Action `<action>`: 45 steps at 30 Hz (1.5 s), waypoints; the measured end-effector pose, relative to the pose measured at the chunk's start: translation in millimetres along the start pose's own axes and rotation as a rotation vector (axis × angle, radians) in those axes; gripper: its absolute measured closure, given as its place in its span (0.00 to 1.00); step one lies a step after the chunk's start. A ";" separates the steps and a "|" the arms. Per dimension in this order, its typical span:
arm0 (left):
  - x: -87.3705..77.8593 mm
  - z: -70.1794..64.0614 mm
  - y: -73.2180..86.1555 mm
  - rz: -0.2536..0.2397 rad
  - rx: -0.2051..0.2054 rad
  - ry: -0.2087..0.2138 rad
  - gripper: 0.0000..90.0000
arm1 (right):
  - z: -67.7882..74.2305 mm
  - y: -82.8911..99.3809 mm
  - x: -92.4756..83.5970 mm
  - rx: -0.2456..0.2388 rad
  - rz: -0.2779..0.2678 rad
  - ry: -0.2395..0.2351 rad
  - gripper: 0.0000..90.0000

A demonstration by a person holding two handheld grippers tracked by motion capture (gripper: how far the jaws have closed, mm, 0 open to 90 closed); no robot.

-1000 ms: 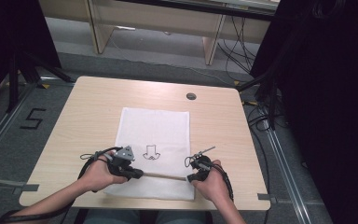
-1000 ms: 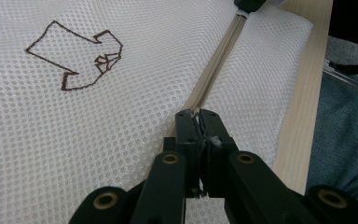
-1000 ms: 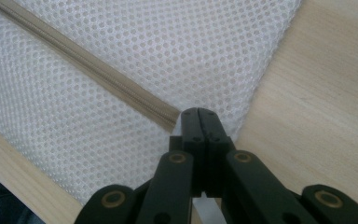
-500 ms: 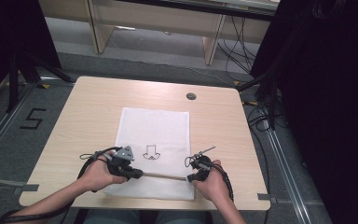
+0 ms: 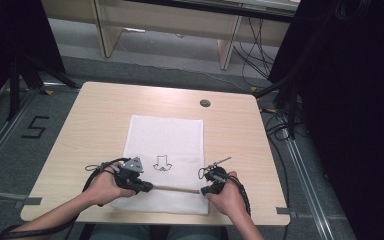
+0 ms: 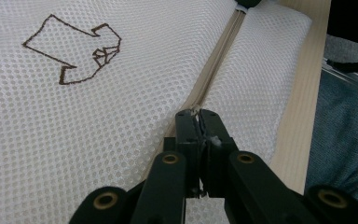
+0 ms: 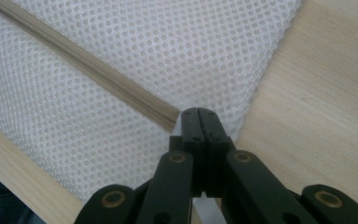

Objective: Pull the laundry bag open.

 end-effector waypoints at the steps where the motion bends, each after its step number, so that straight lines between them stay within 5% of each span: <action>1: -1.2 1.5 0.7 0.003 0.008 -0.003 0.97 | 0.0 0.0 0.0 0.000 0.000 -0.001 1.00; 34: -1.3 5.0 3.9 0.009 -0.019 -0.025 0.97 | 0.1 -0.2 0.5 0.007 0.002 0.000 1.00; 45: -5.7 2.6 6.6 0.004 -0.026 -0.004 0.97 | 2.7 -0.1 -0.4 0.013 0.008 -0.009 1.00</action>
Point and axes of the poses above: each handheld gripper's, and its own axes: x roughly forward along the jaws, y roughly out of its underside, z roughly to its left, the point moved 8 cm from there along x, roughly forward along the jaws, and after that the axes turned 15 degrees about y, right-handed, at the moved point
